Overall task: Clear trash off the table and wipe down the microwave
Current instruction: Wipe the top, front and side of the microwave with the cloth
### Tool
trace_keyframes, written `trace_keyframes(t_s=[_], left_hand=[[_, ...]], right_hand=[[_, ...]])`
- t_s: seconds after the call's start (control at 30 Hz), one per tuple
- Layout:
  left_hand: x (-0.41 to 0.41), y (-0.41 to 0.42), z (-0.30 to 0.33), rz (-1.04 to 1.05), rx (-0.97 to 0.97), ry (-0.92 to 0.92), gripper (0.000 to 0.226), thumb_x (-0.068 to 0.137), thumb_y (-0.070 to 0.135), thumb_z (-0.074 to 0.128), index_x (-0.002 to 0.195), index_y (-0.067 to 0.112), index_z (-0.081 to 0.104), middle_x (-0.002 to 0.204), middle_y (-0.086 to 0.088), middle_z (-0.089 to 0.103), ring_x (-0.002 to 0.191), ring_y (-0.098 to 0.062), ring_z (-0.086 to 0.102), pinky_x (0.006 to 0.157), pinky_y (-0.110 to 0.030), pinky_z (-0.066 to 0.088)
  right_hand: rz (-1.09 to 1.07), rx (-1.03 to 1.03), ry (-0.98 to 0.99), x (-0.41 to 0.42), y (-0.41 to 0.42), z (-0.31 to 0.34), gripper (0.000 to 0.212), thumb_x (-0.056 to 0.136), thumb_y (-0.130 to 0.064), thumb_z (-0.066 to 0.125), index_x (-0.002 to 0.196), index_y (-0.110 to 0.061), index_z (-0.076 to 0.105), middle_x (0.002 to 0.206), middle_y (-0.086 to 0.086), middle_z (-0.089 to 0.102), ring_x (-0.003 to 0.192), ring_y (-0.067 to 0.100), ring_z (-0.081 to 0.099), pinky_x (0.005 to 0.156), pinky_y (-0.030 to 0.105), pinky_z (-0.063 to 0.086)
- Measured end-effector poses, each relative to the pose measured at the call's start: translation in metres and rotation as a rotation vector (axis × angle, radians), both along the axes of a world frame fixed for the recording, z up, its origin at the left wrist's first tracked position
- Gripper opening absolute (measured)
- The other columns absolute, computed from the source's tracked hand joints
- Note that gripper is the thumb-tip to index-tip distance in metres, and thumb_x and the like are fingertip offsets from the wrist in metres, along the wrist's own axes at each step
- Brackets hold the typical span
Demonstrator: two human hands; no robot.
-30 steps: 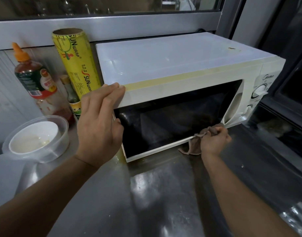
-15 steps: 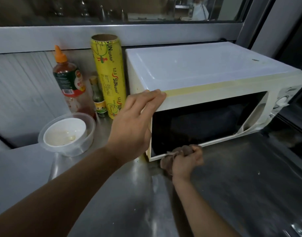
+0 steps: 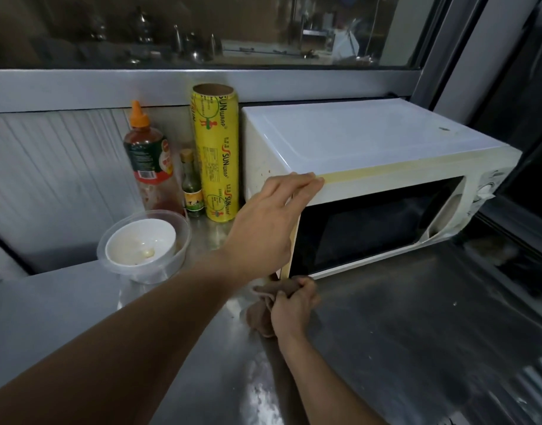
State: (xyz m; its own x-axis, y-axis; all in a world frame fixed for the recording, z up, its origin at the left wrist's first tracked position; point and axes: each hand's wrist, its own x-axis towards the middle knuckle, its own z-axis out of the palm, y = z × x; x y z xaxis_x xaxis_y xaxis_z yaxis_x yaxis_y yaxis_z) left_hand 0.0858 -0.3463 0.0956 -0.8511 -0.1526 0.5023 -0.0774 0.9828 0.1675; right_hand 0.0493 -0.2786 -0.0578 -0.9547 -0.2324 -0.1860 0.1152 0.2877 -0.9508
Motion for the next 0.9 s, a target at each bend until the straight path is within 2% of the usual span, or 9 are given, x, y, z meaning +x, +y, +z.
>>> trace_keyframes(t_s=[0.1,0.17,0.23,0.27,0.33,0.47,0.67,0.77,0.9], left_hand=[[0.005,-0.002,0.006,-0.015,0.025,-0.059,0.091,0.064,-0.007,0.054,0.147,0.017,0.026,0.151,0.004,0.029,0.137,-0.018,0.025,0.095,-0.028,0.042],[0.011,-0.001,0.008,-0.020,0.036,-0.106,0.092,0.070,-0.004,0.056,0.149,0.020,0.018,0.156,0.008,0.017,0.142,-0.012,0.015,0.101,-0.026,0.037],[0.022,0.002,0.009,-0.012,0.049,-0.128,0.092,0.072,-0.003,0.056,0.150,0.022,0.013,0.158,0.011,0.006,0.142,-0.010,0.013,0.095,-0.020,0.035],[0.029,0.004,0.009,0.000,0.065,-0.129,0.092,0.073,-0.002,0.056,0.150,0.023,0.013,0.158,0.011,0.003,0.141,-0.010,0.015,0.092,-0.021,0.037],[0.046,0.008,0.011,0.052,0.105,-0.139,0.090,0.074,-0.001,0.057,0.149,0.025,0.013,0.158,0.012,0.000,0.141,-0.012,0.017,0.097,-0.027,0.039],[0.090,0.016,0.016,0.188,0.152,-0.169,0.087,0.076,0.008,0.063,0.148,0.024,0.017,0.158,0.009,0.005,0.142,-0.015,0.017,0.104,-0.033,0.037],[0.166,0.047,0.030,0.340,0.266,-0.265,0.082,0.079,0.016,0.066,0.146,0.028,0.021,0.155,0.008,0.016,0.136,-0.019,0.029,0.099,-0.037,0.041],[0.198,0.063,0.036,0.375,0.284,-0.283,0.079,0.080,0.019,0.064,0.145,0.029,0.021,0.150,0.006,0.028,0.133,-0.022,0.033,0.094,-0.035,0.041],[0.231,0.073,0.043,0.391,0.289,-0.343,0.079,0.080,0.022,0.065,0.145,0.025,0.021,0.151,0.003,0.028,0.135,-0.023,0.028,0.101,-0.036,0.038]], right_hand=[[0.063,0.031,0.053,0.002,0.017,0.013,0.039,0.087,0.005,0.052,0.122,-0.007,0.042,0.131,0.015,0.037,0.105,0.022,0.050,0.091,0.023,0.041],[0.103,0.019,0.123,0.005,0.029,0.027,0.041,0.086,0.006,0.052,0.123,-0.010,0.041,0.132,0.010,0.038,0.110,0.018,0.048,0.095,0.022,0.038],[0.153,0.015,0.229,0.008,0.042,0.043,0.045,0.085,0.007,0.053,0.124,-0.012,0.041,0.130,0.006,0.040,0.113,0.014,0.045,0.094,0.015,0.034],[0.184,0.021,0.280,0.010,0.049,0.051,0.046,0.084,0.007,0.053,0.123,-0.014,0.041,0.129,0.004,0.042,0.113,0.012,0.045,0.093,0.013,0.032],[0.240,0.049,0.362,0.014,0.062,0.066,0.046,0.082,0.006,0.056,0.120,-0.016,0.042,0.126,0.002,0.046,0.111,0.010,0.046,0.092,0.012,0.031],[0.311,0.083,0.470,0.029,0.087,0.094,0.043,0.080,0.001,0.065,0.113,-0.018,0.045,0.121,-0.002,0.043,0.100,0.003,0.043,0.089,0.009,0.031],[0.377,0.101,0.564,0.059,0.128,0.124,0.042,0.080,0.004,0.064,0.116,-0.012,0.049,0.125,0.002,0.037,0.101,0.006,0.042,0.088,0.002,0.025],[0.392,0.126,0.592,0.070,0.144,0.140,0.043,0.081,0.004,0.063,0.118,-0.011,0.049,0.129,0.006,0.036,0.106,0.010,0.045,0.096,0.010,0.027],[0.396,0.159,0.592,0.083,0.157,0.161,0.044,0.081,0.004,0.062,0.120,-0.012,0.049,0.132,0.006,0.034,0.112,0.015,0.047,0.098,0.012,0.025]])
